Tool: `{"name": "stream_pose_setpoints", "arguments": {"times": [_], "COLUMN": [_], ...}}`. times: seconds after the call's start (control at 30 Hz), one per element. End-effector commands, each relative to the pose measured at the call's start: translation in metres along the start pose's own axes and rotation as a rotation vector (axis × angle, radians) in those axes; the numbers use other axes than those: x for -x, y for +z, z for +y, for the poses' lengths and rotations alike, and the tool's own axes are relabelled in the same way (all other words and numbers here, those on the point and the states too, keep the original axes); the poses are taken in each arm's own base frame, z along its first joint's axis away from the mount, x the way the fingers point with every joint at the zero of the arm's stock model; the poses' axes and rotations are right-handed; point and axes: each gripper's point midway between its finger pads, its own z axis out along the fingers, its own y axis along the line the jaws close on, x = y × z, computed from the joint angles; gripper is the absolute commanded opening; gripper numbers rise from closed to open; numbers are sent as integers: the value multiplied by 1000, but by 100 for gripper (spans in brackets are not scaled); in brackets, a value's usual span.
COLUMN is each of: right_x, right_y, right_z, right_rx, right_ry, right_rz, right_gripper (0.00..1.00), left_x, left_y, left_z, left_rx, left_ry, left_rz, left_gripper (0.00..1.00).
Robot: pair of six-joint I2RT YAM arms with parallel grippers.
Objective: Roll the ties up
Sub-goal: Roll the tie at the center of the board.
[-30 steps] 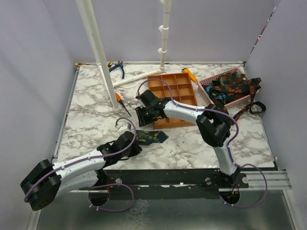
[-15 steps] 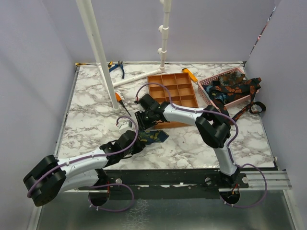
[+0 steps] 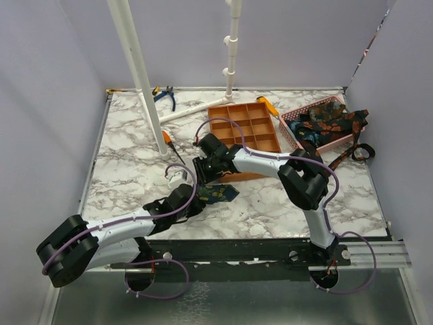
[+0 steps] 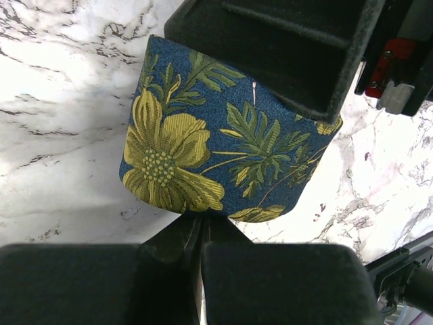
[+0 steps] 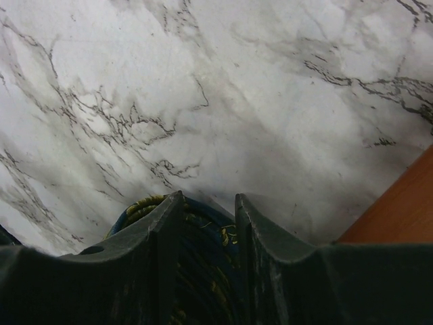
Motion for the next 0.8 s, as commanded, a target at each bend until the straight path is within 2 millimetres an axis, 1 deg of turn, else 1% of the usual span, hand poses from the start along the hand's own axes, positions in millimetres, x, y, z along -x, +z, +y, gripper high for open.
{"name": "stream_pose_setpoints", "arguments": {"times": [0.0, 0.07, 0.17, 0.23, 0.27, 0.33, 0.37, 0.4, 0.47, 0.5, 0.53, 0.6, 0.63, 0.7, 0.77], "right_x": [-6, 19, 57, 77, 84, 87, 85, 79, 61, 48, 40, 19, 13, 3, -2], "right_y": [-22, -36, -65, -85, -95, -112, -118, -122, -128, -130, -134, -136, -136, -134, -128], "right_z": [-28, -29, -24, -21, -19, -14, -11, -8, 7, 15, 25, 37, 42, 46, 47], "right_rx": [-160, -182, -198, -206, -212, -198, -181, -151, -40, 26, 96, 192, 222, 258, 271], "right_ry": [66, 86, 103, 106, 105, 97, 87, 79, 55, 45, 44, 67, 77, 110, 138], "right_rz": [22, -44, -159, -228, -258, -293, -304, -305, -305, -300, -304, -287, -285, -282, -274], "right_gripper": [42, 43, 45, 47, 47, 47, 47, 47, 45, 45, 45, 44, 44, 44, 43], "left_x": [8, 9, 11, 12, 12, 11, 12, 14, 24, 31, 40, 62, 73, 91, 104], "left_y": [-8, -15, -27, -35, -38, -45, -50, -54, -63, -67, -72, -80, -83, -86, -82], "left_z": [-9, -7, -5, -7, -8, -11, -14, -16, -18, -18, -20, -24, -25, -29, -34], "left_rx": [-32, -39, -61, -88, -99, -121, -134, -142, -139, -129, -125, -108, -90, -56, -24], "left_ry": [31, 42, 38, 34, 35, 43, 48, 56, 69, 78, 86, 99, 109, 132, 168], "left_rz": [-20, -22, -35, -39, -37, -26, -23, -26, -56, -85, -121, -207, -246, -303, -314], "left_gripper": [0, 0, 4, 6, 7, 7, 7, 7, 8, 9, 9, 10, 10, 10, 10]}}
